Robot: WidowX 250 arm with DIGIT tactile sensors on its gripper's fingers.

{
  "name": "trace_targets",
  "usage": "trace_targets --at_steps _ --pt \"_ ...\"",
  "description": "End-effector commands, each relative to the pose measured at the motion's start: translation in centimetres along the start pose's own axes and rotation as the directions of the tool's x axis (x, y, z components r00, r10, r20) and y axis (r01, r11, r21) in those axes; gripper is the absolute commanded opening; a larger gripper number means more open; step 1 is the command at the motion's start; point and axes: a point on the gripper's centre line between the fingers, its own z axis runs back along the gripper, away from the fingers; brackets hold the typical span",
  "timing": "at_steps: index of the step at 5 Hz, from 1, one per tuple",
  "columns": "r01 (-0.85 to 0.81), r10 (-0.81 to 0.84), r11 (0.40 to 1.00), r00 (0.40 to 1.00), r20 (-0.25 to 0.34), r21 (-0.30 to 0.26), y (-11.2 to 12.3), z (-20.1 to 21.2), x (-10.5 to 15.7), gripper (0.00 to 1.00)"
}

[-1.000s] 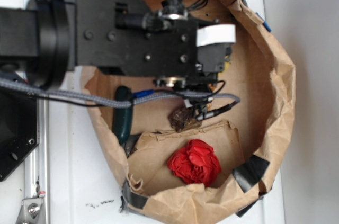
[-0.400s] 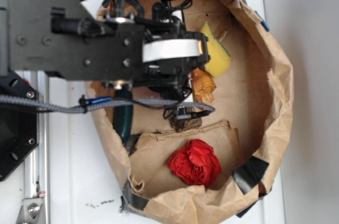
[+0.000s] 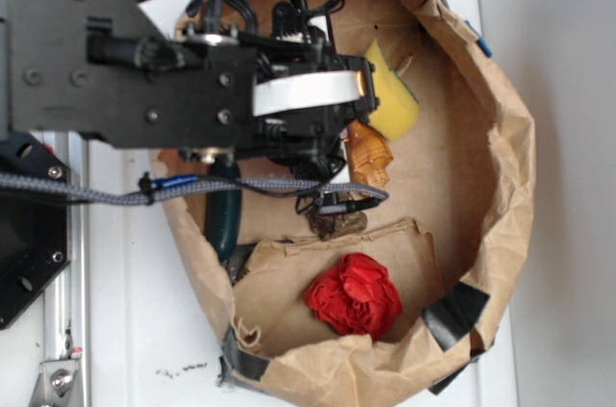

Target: Grab the green sponge.

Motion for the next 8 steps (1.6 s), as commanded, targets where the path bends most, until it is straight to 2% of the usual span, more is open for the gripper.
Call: trace_targets --at_steps 1,2,3,4,6,8 --pt "0.141 -0.132 0.985 0.987 0.092 -0.099 1.2 0.0 2.1 1.00" --pt "0.286 -0.264 0.946 0.953 0.147 -0.154 1.2 0.4 2.3 1.00" --pt "0.383 -0.362 0.909 0.921 0.145 -0.165 1.1 0.7 2.6 1.00" --pt "0.410 -0.391 0.900 0.909 0.145 -0.146 1.2 0.2 2.6 1.00" --pt "0.458 -0.450 0.886 0.887 0.100 -0.074 1.6 -2.2 2.4 1.00" --pt "0.470 -0.460 0.880 0.880 0.117 -0.068 1.8 -2.6 2.3 1.00"
